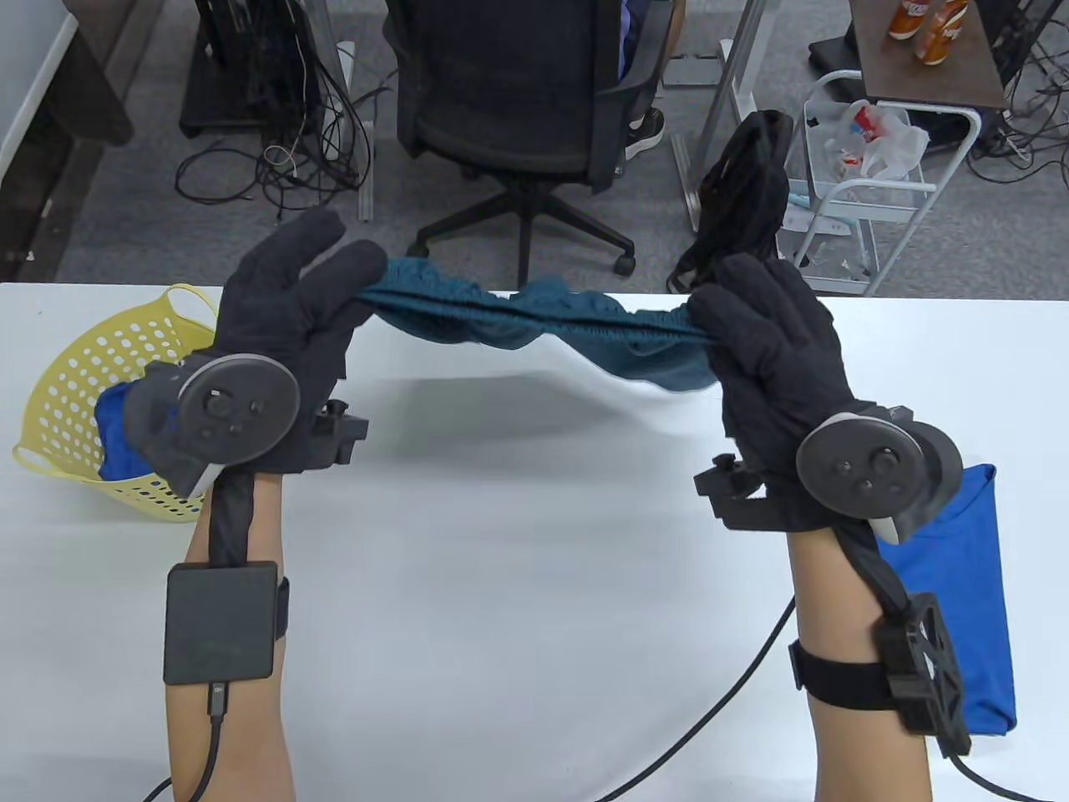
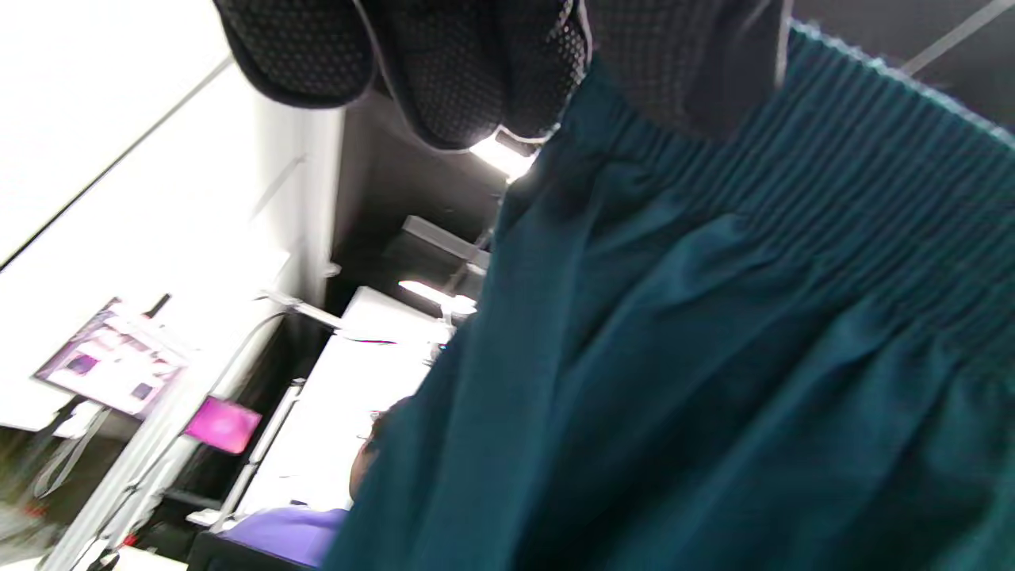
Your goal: Fold and stack clothes and towels from laundry basket
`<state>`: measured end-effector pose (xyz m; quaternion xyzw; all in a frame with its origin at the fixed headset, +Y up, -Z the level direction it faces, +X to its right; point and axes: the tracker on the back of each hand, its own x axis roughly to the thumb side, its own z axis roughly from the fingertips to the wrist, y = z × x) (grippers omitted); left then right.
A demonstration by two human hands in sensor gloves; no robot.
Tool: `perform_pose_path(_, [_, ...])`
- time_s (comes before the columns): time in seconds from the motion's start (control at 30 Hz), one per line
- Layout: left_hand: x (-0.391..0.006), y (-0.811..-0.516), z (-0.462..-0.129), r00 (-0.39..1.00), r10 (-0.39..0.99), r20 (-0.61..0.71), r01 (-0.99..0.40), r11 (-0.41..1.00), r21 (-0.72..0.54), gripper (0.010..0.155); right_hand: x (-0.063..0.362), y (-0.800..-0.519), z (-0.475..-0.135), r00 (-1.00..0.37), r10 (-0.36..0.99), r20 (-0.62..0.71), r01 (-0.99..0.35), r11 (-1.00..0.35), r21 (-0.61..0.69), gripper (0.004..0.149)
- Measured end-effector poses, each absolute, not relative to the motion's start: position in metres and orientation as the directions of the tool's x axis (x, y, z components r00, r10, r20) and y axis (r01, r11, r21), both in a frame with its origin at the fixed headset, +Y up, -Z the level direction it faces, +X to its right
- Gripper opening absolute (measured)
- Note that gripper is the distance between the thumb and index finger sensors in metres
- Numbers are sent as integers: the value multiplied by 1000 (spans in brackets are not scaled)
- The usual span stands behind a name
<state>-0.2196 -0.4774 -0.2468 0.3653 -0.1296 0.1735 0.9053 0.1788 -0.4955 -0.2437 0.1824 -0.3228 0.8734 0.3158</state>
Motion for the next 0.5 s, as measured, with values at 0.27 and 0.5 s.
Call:
perform_pose_path(0.27, [-189,-657,-212,927,50,372,-141,965,223,51,182,-652,-215,-833,317,454,-412,-902,-126,46])
perform_pose_path(0.5, [-158,-777,-186,888,-1,459,102,976,-194,52,179,-759,-191,-888,261,379,-142,-939,313,46])
